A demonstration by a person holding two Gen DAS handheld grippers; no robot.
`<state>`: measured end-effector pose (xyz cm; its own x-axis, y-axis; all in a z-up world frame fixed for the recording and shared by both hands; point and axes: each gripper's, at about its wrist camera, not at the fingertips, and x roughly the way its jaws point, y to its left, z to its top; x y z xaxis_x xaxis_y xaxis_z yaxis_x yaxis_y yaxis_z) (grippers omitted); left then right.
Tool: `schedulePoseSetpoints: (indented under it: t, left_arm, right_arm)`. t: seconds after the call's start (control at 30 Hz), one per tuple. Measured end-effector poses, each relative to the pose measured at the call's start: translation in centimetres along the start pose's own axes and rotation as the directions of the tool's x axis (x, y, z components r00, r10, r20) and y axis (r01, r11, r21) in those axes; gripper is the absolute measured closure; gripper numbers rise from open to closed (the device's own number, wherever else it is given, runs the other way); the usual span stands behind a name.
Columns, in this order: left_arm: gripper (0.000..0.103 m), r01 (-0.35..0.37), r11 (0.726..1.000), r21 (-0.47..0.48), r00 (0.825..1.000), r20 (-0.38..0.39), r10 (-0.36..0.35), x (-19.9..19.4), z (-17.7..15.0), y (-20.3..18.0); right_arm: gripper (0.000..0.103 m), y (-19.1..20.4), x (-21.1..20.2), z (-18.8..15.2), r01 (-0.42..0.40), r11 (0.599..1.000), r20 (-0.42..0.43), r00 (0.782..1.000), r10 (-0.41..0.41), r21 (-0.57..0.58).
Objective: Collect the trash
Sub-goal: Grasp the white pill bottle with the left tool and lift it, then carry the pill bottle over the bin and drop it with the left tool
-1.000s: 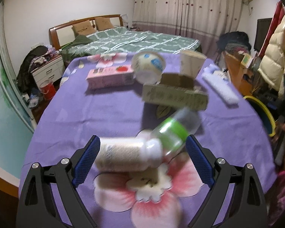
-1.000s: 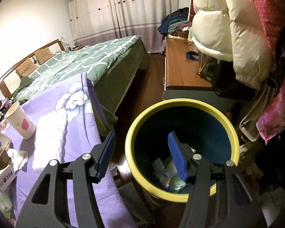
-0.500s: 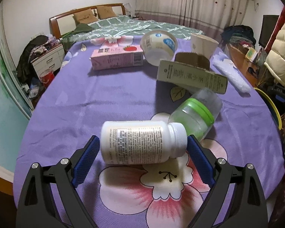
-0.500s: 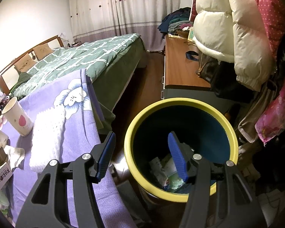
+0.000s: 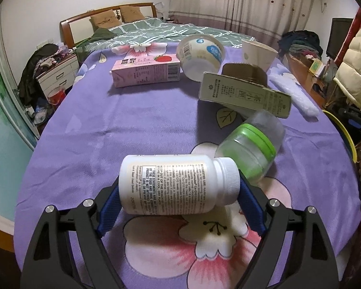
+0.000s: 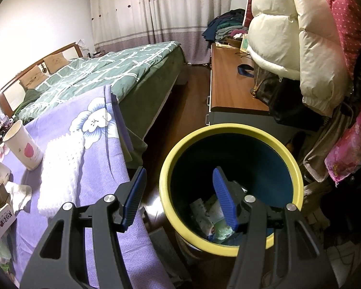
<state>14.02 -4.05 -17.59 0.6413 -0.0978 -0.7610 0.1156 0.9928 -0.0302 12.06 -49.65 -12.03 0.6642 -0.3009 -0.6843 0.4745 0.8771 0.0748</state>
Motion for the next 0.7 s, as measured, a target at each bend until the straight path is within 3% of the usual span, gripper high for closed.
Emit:
schedulePoseSetpoints:
  t: [0.2,0.4,0.7]
  left_arm:
    - [0.019,0.014,1.000,0.018,0.998,0.067,-0.015,-3.8,0.4,-0.4]
    - [0.019,0.086,0.994,0.065,0.989,0.116,-0.093,-6.1,2.2,-3.2]
    - [0.019,0.233,0.950,0.210,0.961,0.098,-0.258,-4.5,6.3,-12.8]
  right_arm:
    - [0.048,0.0,-0.1,0.0,-0.004,1.000,0.006,1.000,0.004,0.006]
    - [0.047,-0.7,-0.9,-0.3,-0.036,0.999,0.026,0.999,0.036,0.005]
    - [0.042,-5.7,-3.4,-1.0,-0.027,0.999,0.026,0.999,0.027,0.020]
